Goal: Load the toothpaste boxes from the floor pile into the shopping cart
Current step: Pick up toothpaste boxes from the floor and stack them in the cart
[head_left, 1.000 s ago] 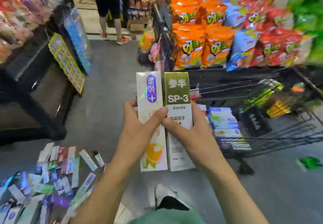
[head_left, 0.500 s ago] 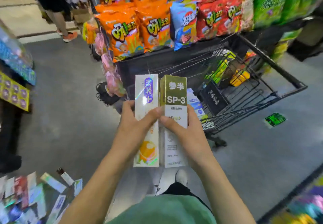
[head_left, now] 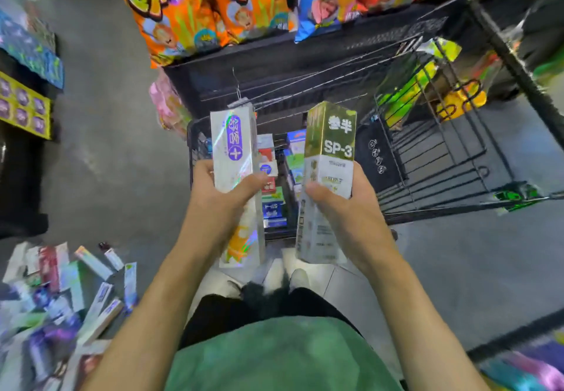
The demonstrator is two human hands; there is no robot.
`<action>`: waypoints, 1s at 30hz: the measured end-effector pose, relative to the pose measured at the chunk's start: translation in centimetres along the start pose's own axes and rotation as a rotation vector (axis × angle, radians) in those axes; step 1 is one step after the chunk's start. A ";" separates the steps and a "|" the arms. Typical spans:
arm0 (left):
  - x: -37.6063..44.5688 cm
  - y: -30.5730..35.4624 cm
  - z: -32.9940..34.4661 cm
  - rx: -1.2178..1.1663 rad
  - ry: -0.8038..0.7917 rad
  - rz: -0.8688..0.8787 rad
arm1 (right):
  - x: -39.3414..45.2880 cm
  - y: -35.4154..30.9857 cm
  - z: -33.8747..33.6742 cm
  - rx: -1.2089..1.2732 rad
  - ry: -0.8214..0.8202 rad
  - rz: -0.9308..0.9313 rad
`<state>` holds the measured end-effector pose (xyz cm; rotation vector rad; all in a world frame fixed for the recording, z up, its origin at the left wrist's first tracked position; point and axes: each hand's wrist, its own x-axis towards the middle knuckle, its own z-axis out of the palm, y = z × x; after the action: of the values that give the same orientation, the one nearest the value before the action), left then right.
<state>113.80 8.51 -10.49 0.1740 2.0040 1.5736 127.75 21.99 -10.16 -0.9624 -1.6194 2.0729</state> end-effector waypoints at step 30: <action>26.1 -28.5 1.8 1.439 -0.651 0.583 | 18.1 18.8 -2.9 0.439 0.010 0.401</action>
<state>100.20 13.07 -46.37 1.6419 2.1506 -0.0832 119.45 30.01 -33.73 -1.1963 -0.9476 2.5279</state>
